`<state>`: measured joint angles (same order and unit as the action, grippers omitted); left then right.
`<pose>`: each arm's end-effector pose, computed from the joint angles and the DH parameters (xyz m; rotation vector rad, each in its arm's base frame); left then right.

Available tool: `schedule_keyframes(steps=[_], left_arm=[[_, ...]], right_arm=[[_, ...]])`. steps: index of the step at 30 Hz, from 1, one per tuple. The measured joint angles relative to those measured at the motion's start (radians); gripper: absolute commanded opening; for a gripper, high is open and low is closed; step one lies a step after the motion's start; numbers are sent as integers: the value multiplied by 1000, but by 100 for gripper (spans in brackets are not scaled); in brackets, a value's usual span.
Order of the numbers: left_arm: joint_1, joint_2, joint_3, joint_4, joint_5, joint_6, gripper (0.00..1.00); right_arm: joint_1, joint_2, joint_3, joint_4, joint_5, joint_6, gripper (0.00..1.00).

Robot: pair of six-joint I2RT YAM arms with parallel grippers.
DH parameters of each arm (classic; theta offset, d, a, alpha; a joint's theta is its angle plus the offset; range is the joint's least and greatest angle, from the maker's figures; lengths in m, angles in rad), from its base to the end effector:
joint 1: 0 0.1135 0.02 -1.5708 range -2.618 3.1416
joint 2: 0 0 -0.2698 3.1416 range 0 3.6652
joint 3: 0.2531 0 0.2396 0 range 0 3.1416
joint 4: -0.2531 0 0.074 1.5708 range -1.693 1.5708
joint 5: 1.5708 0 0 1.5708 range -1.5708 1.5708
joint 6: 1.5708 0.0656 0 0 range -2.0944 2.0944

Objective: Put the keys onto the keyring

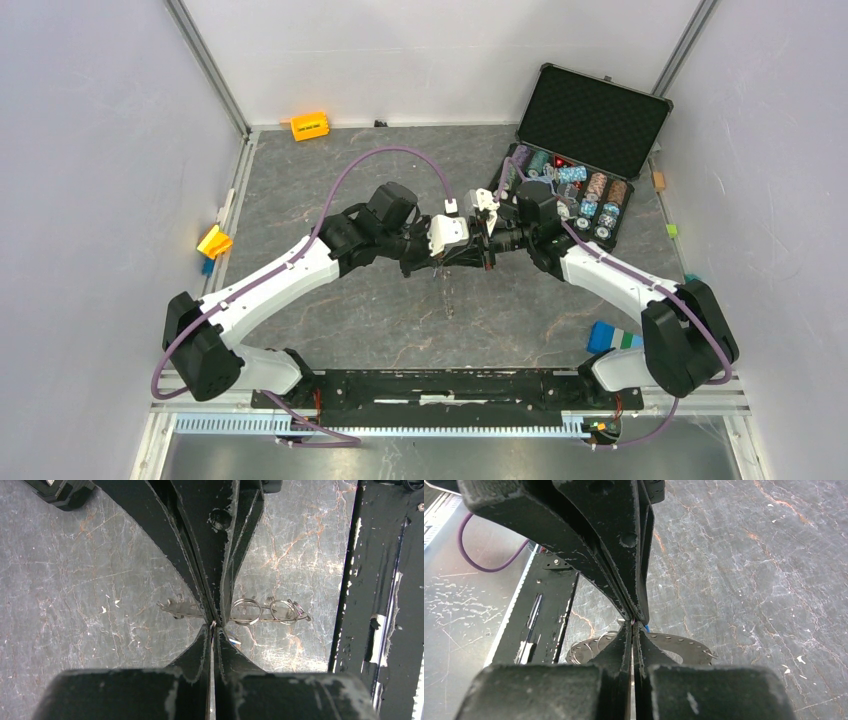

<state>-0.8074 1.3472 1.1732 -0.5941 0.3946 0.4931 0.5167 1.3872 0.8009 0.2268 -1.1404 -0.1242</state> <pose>0.1863 -0.2312 0.3020 1.5733 1.7408 -0.6169 0.2245 0.1961 0.2647 -1.2993 1.4277 1.3479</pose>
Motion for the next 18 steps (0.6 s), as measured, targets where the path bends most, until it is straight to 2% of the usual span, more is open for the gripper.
schedule_keyframes(steps=[7,9,18], left_arm=[[0,0,0,0,2,-3,2],[0,0,0,1,5,-4,6],[11,-4,-2,19,23,-16,49]], right_arm=[[0,-2,-13,28,-3,18,0],[0,-6,-14,28,-3,18,0],[-7,-37,-20,27,-12,3,0]])
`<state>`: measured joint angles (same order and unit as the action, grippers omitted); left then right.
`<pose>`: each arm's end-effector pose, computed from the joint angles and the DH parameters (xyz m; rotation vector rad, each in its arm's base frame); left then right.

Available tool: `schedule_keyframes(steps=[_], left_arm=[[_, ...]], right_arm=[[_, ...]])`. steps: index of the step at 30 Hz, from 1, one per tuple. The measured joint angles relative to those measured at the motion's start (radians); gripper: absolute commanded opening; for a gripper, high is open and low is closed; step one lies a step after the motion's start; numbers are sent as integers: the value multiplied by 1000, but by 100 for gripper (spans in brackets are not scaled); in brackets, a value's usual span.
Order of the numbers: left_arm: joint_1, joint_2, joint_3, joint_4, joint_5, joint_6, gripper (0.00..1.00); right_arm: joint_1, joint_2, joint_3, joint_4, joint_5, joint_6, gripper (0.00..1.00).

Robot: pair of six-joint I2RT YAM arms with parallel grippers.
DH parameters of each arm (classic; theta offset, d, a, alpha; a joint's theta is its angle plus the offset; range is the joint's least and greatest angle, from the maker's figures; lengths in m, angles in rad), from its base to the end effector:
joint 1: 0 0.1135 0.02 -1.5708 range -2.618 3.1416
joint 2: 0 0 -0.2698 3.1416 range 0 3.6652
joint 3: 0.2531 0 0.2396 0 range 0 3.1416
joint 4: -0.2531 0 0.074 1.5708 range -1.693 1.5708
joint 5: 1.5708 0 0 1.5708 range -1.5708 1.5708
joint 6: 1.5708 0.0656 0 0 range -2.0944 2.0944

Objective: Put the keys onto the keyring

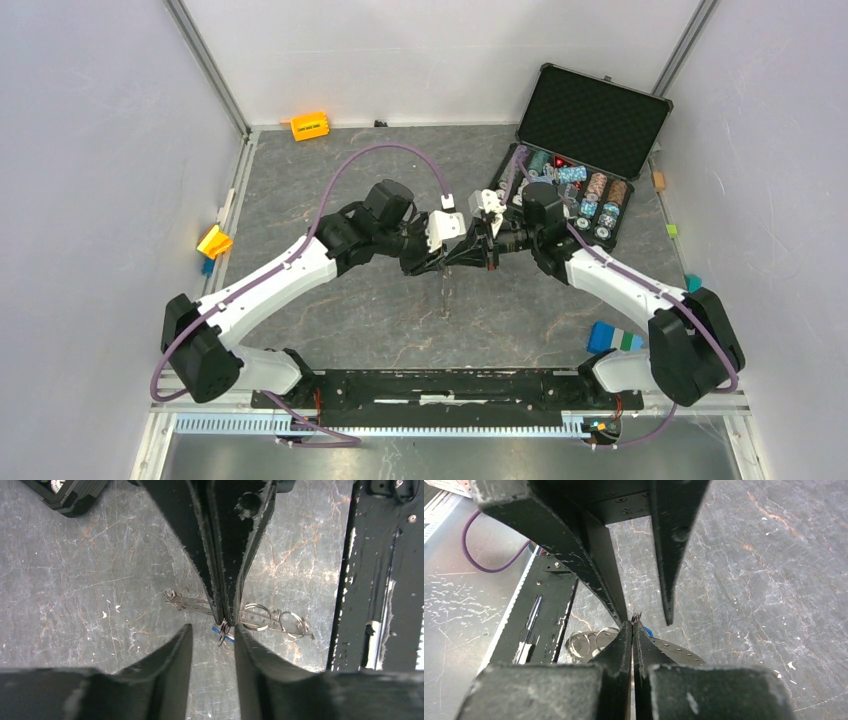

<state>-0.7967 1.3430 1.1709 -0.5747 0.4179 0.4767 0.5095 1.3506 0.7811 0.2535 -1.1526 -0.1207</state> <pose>0.1880 -0.2304 0.3047 1.5487 1.7337 -0.6457 0.2191 0.1911 0.2710 -1.3029 1.3833 1.3369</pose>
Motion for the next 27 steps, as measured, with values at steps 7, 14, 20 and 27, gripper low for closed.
schedule_keyframes(steps=[7,14,20,27], left_arm=[[58,-58,-18,8,68,5,59],[100,-95,-64,26,170,73,56],[101,-71,-74,44,240,142,46],[101,-35,-80,61,286,183,14]], right_arm=[[-10,-24,0,0,-18,-23,0],[-14,-32,0,-2,-33,-26,0],[-14,-47,0,0,-49,-21,0],[-14,-51,0,1,-60,-14,0]])
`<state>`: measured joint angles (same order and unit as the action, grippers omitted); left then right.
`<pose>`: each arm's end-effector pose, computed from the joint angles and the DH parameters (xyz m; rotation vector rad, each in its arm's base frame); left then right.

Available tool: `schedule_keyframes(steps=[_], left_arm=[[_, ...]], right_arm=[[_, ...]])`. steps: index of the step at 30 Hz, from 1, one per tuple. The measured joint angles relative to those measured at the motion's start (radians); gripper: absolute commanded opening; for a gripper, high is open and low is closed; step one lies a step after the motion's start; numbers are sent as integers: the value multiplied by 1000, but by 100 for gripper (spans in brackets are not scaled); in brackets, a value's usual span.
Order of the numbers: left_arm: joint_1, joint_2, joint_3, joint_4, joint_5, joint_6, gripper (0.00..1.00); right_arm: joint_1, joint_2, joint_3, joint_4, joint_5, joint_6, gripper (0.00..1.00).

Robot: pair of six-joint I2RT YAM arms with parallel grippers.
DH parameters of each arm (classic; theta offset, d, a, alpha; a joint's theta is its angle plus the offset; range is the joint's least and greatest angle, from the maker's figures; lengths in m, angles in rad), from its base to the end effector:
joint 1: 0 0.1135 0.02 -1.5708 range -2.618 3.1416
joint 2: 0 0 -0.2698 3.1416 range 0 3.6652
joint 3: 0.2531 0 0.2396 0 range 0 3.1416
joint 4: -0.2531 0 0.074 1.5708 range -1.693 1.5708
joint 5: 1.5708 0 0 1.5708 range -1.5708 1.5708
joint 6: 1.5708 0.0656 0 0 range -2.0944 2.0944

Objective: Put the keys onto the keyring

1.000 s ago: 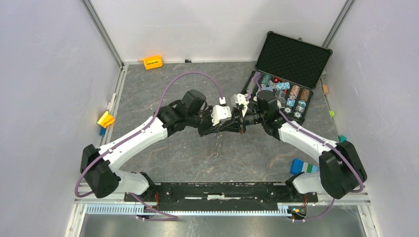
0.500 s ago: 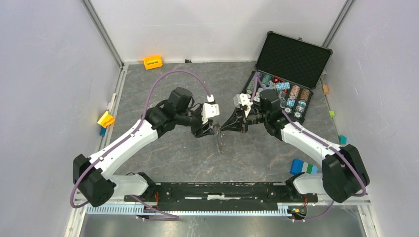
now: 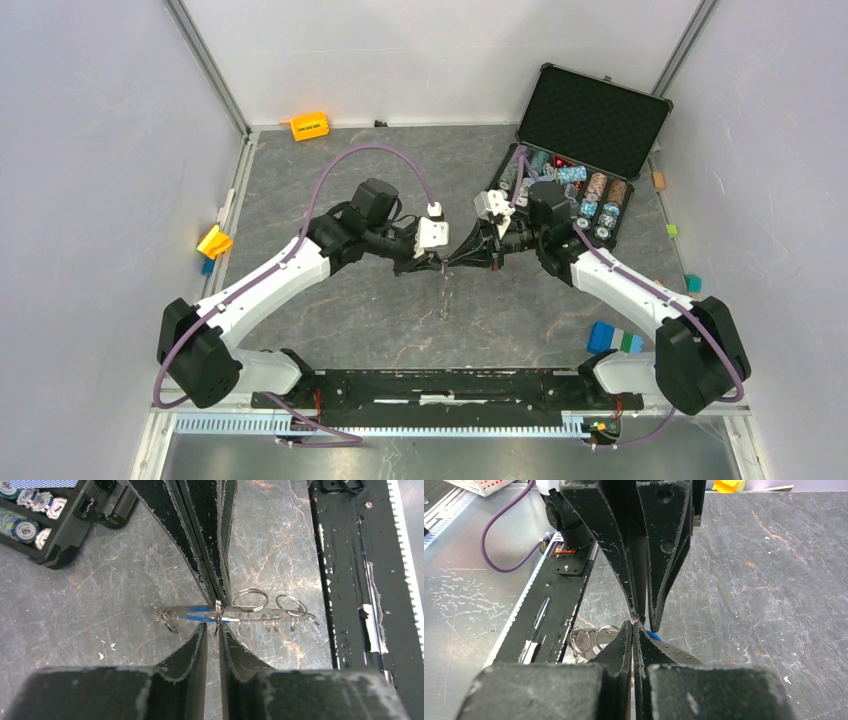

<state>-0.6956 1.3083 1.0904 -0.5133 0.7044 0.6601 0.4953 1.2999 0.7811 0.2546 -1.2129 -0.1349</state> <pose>0.1891 -0.2132 0.2997 1.6546 1.4818 -0.8228 0.2106 0.1836 0.2852 -1.3384 1.2916 1.3464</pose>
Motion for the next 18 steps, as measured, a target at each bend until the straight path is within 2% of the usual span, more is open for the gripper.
schedule_keyframes(steps=[3,18], left_arm=[[0,8,0,0,14,9,2],[4,43,-2,15,97,11,2]], right_arm=[[0,-2,0,0,0,0,0],[-1,-22,-35,67,1,40,0]])
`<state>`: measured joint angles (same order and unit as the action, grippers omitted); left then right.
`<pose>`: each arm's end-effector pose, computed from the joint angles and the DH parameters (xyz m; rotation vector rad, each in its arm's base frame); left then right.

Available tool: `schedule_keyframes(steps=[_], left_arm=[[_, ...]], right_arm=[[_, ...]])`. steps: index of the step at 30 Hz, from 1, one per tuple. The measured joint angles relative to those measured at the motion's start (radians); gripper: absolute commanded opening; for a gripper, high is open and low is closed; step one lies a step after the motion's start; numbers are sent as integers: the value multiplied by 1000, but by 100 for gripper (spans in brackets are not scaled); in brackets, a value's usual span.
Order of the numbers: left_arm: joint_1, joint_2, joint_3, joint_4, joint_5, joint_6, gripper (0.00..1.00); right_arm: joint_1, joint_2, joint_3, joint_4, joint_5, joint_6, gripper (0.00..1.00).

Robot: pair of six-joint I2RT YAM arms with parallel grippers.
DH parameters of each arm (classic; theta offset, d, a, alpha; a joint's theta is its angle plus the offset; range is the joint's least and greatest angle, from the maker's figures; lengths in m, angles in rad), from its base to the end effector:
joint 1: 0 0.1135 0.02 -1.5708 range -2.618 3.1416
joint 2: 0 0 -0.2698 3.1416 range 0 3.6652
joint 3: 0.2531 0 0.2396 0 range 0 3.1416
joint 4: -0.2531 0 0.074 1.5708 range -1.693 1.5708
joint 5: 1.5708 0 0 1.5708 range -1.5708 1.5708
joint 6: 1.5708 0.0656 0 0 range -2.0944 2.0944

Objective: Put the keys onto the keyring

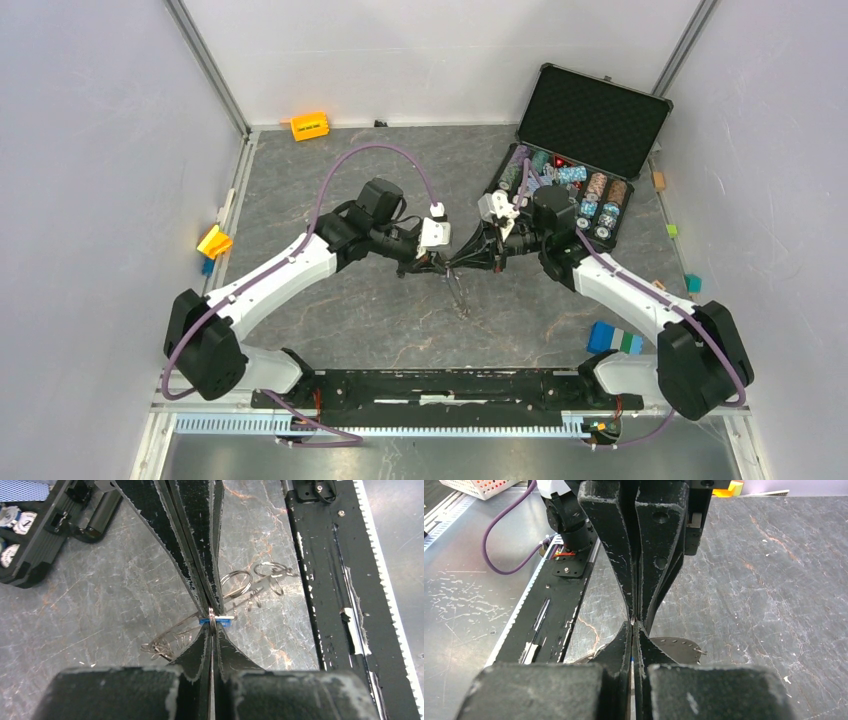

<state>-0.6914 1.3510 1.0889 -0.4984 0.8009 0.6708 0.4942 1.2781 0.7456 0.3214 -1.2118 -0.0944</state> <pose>0.1914 -0.2196 0.2922 1.6821 1.4461 -0.9335 0.2062 0.1809 0.2854 -1.3245 1.2739 1.3461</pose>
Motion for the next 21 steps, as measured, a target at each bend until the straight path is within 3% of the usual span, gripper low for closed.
schedule_keyframes(steps=[9,21], left_arm=[[3,33,-13,40,60,-43,5],[33,14,-15,56,29,-49,46]], right_arm=[[-6,-12,-43,71,0,55,0],[-5,-21,-49,68,5,27,0]])
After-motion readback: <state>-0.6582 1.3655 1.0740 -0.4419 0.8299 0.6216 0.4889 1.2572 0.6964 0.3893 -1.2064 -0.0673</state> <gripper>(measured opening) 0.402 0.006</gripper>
